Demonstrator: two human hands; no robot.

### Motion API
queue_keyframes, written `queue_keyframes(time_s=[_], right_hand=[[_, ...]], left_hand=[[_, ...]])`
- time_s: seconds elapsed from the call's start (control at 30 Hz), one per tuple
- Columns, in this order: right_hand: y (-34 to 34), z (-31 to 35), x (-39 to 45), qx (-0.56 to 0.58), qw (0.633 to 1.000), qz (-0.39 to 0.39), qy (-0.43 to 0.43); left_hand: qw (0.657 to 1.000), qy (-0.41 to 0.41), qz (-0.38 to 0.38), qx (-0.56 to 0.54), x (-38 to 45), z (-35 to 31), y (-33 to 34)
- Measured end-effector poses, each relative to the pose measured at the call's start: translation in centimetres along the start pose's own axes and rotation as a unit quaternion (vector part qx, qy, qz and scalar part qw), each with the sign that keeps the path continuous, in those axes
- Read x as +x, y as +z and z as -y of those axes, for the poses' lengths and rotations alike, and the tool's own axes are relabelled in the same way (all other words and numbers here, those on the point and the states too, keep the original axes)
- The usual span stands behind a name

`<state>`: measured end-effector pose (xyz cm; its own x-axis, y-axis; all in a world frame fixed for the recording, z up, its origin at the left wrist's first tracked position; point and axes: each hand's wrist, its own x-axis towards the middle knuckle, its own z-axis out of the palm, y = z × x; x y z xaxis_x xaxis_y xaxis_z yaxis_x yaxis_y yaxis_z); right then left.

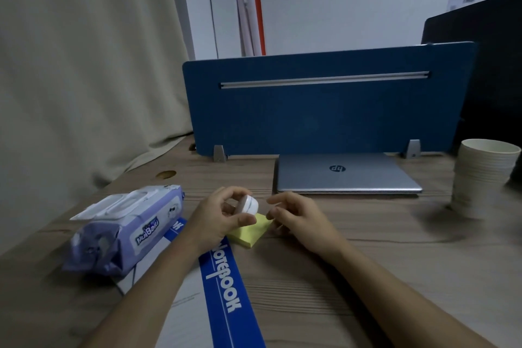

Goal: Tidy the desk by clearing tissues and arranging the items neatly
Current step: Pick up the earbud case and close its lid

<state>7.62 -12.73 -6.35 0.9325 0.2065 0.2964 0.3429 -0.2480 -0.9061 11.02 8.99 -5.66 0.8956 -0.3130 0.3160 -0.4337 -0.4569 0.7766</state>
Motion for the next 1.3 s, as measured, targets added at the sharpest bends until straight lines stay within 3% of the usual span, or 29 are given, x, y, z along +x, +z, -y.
queue_keyframes(time_s=[0.17,0.3,0.63,0.83,0.97,1.17,1.3], right_hand=[[0.7,0.2,0.2,0.097,0.995,0.007,0.037],[0.8,0.1,0.3,0.138,0.989,0.006,0.061],[1.0,0.0,0.7,0.158,0.983,0.026,0.093],[0.4,-0.4,0.8,0.157,0.983,0.024,0.096],[0.8,-0.7,1.0,0.074,0.994,0.029,0.076],[1.0,-1.1,1.1,-0.049,0.997,0.042,0.038],[0.4,-1.8,1.5,-0.155,0.987,-0.032,0.006]], left_hand=[[0.999,0.022,0.034,-0.001,-0.2,-0.4,0.5],[0.996,0.063,0.013,0.057,0.0,-0.7,0.7],[0.992,0.09,0.01,0.092,0.1,-0.4,0.9],[0.997,0.028,0.001,-0.071,0.1,-0.2,0.3],[0.991,0.008,-0.004,-0.13,0.1,0.5,0.1],[0.998,-0.025,-0.012,-0.049,0.8,1.6,-0.1],[0.998,-0.051,-0.025,-0.016,0.9,2.1,-0.7]])
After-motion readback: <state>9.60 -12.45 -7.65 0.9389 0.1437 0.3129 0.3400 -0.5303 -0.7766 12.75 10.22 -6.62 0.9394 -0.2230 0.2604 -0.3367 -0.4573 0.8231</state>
